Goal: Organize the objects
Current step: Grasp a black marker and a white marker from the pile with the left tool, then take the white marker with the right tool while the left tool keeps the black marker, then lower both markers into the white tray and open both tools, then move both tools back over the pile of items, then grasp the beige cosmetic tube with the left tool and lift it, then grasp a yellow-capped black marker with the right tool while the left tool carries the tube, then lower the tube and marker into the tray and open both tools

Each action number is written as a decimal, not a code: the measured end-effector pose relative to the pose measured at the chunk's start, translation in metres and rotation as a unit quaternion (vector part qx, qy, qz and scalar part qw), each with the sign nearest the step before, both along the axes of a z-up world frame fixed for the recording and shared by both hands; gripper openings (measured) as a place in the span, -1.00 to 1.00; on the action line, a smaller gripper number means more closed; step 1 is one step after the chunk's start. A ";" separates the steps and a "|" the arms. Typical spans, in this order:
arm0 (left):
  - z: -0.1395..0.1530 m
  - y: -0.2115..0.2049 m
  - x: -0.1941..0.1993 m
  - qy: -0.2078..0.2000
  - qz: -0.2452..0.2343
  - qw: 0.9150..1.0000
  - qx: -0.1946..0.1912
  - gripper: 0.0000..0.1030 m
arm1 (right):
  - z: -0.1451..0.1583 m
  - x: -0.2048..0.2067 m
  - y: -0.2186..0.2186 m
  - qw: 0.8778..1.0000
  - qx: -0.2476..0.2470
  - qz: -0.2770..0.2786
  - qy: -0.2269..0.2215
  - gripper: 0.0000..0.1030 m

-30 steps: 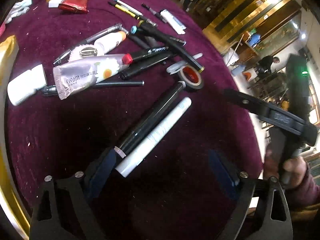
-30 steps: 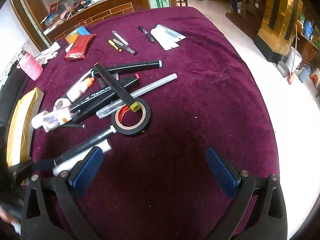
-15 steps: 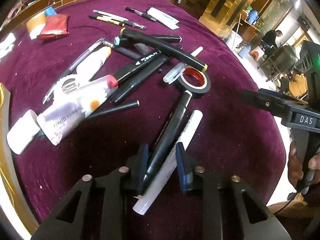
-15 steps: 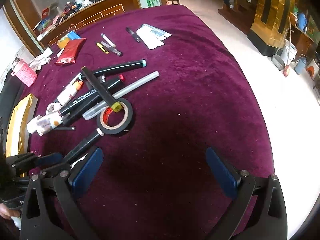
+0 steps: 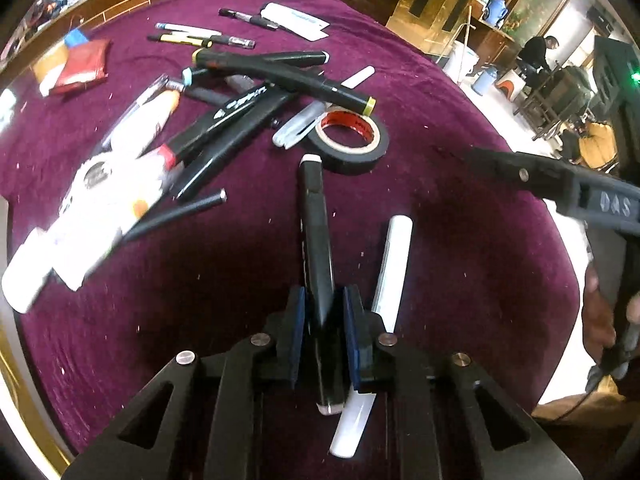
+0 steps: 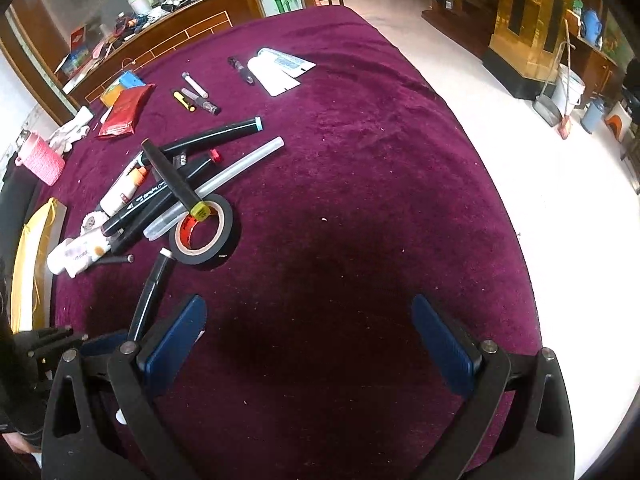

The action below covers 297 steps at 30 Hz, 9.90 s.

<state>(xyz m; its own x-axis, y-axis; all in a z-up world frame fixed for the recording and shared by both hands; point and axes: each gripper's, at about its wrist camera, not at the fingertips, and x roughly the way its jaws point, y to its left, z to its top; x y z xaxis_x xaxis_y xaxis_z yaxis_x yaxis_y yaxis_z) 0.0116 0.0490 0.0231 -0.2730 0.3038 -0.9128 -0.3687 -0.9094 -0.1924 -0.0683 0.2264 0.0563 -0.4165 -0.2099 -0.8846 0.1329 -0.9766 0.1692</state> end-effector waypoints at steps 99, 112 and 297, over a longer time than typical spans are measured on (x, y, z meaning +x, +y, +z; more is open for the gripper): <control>0.054 -0.297 -0.009 0.115 0.273 0.953 -0.071 -0.78 | 0.053 -0.001 -0.360 0.960 -0.157 0.211 -0.093 -0.76; 0.006 -0.310 -0.046 0.056 0.290 0.953 -0.066 -0.78 | 0.004 -0.050 -0.421 0.970 -0.072 0.211 -0.099 -0.76; 0.031 -0.386 -0.023 0.096 0.378 0.915 0.104 -0.09 | -0.013 -0.046 -0.441 0.978 -0.021 0.183 -0.100 -0.65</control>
<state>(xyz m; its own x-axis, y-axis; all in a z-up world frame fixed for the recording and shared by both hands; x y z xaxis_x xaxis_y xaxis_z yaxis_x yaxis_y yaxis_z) -0.0119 -0.3368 0.0540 -0.6264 0.1225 -0.7698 0.3062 -0.8695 -0.3876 -0.1139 -0.2143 0.0429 -0.1267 -0.3495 -0.9283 0.4316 -0.8620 0.2657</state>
